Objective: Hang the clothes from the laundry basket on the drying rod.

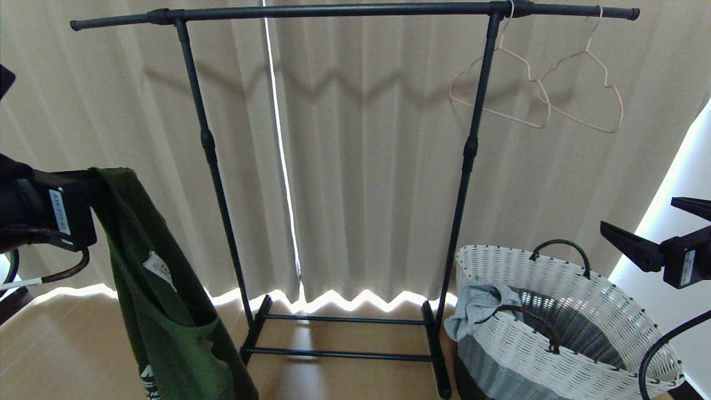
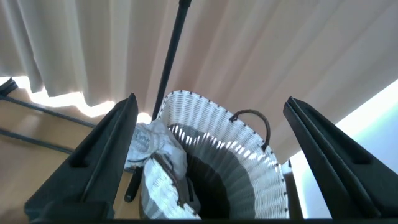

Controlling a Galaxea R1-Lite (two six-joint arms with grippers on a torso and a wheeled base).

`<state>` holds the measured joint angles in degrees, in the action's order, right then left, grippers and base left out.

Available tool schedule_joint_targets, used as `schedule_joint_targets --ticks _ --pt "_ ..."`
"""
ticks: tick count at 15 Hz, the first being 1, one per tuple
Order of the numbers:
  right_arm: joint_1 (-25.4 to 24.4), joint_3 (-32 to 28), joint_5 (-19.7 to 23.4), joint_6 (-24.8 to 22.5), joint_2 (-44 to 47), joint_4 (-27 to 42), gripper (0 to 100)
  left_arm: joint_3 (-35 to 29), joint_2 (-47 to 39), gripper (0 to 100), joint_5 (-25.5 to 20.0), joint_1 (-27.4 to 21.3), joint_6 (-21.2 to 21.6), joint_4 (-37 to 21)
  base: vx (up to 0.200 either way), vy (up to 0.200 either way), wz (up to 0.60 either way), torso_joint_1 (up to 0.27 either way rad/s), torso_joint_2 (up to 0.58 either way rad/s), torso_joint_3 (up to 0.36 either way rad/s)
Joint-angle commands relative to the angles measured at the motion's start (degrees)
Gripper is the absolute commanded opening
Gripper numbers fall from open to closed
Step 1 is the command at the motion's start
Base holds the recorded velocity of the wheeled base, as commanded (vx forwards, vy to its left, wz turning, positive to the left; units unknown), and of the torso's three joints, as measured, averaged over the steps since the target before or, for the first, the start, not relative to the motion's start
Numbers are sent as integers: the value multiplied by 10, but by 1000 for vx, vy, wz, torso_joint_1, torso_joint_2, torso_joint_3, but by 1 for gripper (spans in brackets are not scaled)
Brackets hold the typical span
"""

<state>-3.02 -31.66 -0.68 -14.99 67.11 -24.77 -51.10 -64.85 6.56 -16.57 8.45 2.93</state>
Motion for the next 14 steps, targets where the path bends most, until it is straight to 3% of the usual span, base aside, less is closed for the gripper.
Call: schedule_joint_targets --ticks 1,6,11,14 --pt "12 1 0 0 -6 0 100 -2 -1 0 0 -2 0 1 0 0 0 0 0 0" --pt "14 6 0 0 -14 1 100 0 1 0 0 -6 1 1 0 0 0 77 -282 -245" --pt "15 7 0 0 -15 1 100 3 3 0 0 -5 7 1 0 0 0 196 -512 -285" --pt "16 12 0 0 -18 1 100 5 5 0 0 -5 7 0 0 0 0 71 -186 -113"
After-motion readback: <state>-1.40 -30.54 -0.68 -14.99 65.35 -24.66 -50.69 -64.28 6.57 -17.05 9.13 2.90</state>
